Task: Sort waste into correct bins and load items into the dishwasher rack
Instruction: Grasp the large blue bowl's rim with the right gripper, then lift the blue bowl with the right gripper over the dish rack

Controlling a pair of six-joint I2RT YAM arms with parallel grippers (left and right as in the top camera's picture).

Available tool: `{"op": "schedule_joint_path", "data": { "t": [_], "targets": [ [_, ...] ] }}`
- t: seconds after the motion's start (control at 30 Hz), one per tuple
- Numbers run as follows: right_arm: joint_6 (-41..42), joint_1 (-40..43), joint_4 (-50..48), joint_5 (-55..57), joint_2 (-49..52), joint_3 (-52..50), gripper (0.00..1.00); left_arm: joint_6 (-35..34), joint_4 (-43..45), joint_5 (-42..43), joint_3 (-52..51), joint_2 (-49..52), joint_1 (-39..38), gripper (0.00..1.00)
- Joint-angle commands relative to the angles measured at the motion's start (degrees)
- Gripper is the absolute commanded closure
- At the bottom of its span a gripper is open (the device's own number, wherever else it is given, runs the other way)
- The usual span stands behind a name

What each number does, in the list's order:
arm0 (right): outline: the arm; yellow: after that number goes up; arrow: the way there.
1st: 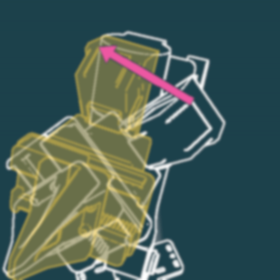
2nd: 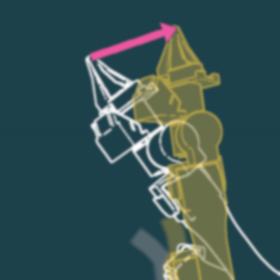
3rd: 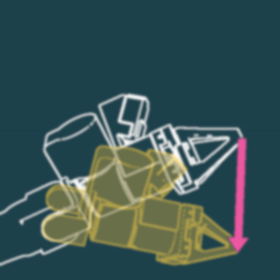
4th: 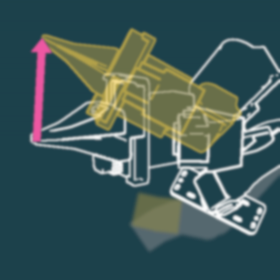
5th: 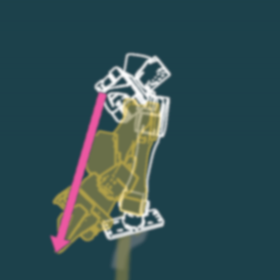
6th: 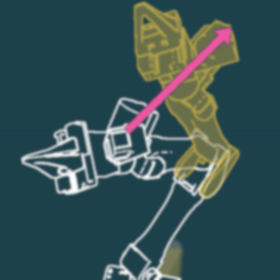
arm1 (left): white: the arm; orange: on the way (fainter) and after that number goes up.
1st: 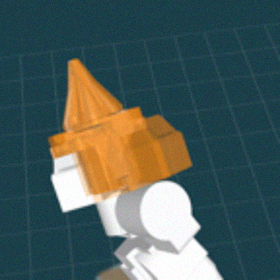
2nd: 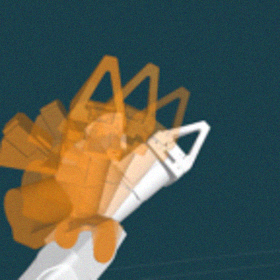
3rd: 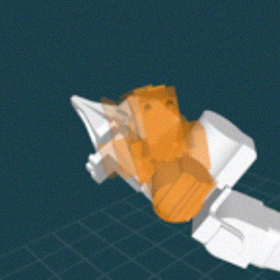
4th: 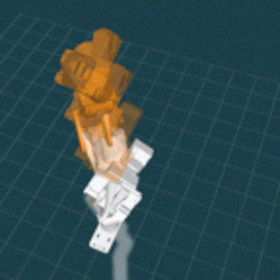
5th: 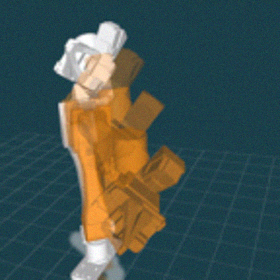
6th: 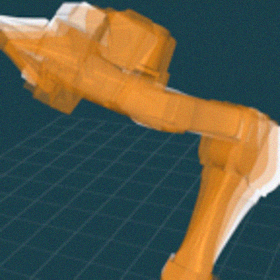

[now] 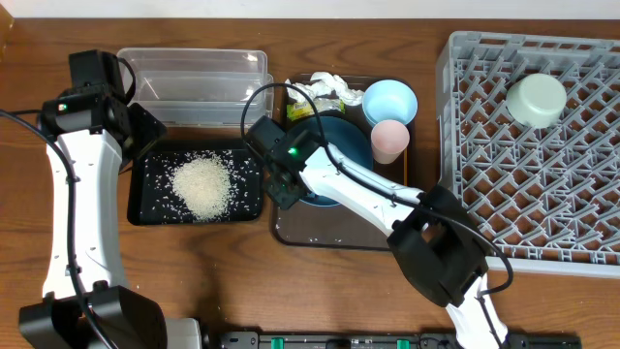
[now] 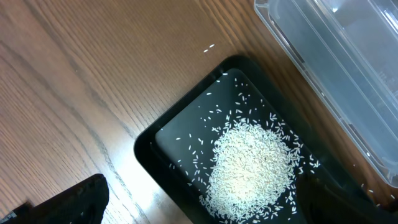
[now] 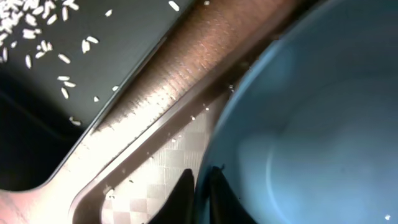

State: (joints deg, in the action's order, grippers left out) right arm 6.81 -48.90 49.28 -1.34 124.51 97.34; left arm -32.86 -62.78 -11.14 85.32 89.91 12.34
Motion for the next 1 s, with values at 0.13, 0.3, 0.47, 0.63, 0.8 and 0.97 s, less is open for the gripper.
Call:
{"op": "schedule_joint_path", "data": {
  "t": [0.13, 0.3, 0.47, 0.63, 0.8, 0.97],
  "targets": [
    [1.51, -0.68, -0.15, -5.03, -1.05, 0.63, 0.99, -0.46, -0.15, -0.94, 1.16, 0.2, 0.2, 0.03],
    [1.51, -0.59, 0.72, -8.81, -1.62, 3.17, 0.99, -0.46, -0.15, -0.94, 1.16, 0.2, 0.2, 0.03],
    [1.25, 0.48, 6.14, -9.35, -1.64, 9.84, 0.99, -0.46, -0.15, -0.94, 1.16, 0.2, 0.2, 0.03],
    [0.17, 3.52, 15.21, -9.2, -1.68, 20.48, 0.99, -0.46, -0.17, -0.94, 1.16, 0.2, 0.2, 0.03],
    [-1.86, 8.48, 22.36, -9.16, -2.14, 31.1, 0.99, -0.46, -0.15, -0.94, 1.16, 0.2, 0.2, 0.03],
    [-2.64, 16.37, 26.03, -9.68, -4.9, 38.66, 0.99, -0.46, -0.15, -0.94, 1.16, 0.2, 0.2, 0.02]
  ]
}}
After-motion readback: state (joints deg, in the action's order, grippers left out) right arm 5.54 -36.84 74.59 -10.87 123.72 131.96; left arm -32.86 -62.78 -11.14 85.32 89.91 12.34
